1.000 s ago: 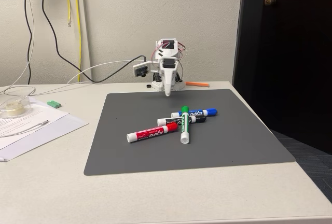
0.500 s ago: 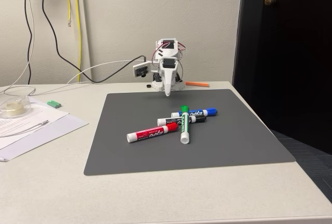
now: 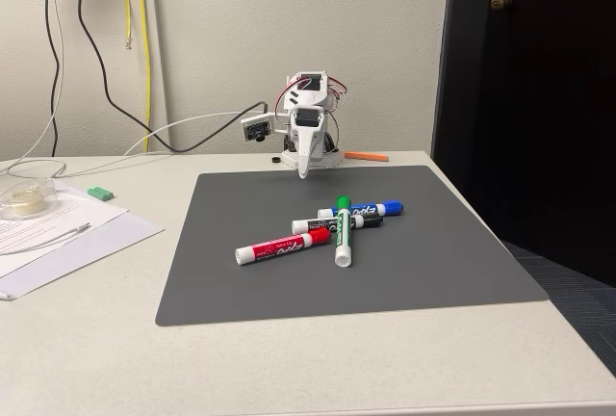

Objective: Pick up the black marker.

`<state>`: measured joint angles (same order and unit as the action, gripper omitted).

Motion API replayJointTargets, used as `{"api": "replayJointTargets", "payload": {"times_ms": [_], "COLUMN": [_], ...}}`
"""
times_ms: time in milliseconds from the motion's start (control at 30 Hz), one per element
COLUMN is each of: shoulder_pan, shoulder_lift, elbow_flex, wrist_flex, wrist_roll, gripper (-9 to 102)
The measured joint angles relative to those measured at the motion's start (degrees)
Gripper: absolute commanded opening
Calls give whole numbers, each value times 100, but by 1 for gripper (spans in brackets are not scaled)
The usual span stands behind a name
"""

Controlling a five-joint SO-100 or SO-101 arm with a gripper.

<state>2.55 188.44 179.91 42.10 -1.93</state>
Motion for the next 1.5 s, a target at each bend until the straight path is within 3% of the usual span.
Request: {"api": "replayJointTargets", "payload": {"times_ms": [567, 733, 933, 1100, 1200, 1500], "shoulder_pan": [-97, -211, -387, -598, -483, -334], "shoulder_lift": [-220, -2092, -4430, -5704, -6653, -8517], "elbow_flex": [-211, -1802, -4333, -4975, -5300, -6706], "wrist_flex": [-229, -272, 580, 580, 149, 519], "wrist_roll": [-308, -343, -387, -571, -958, -1354], "gripper": [0, 0, 0, 0, 0, 0]}}
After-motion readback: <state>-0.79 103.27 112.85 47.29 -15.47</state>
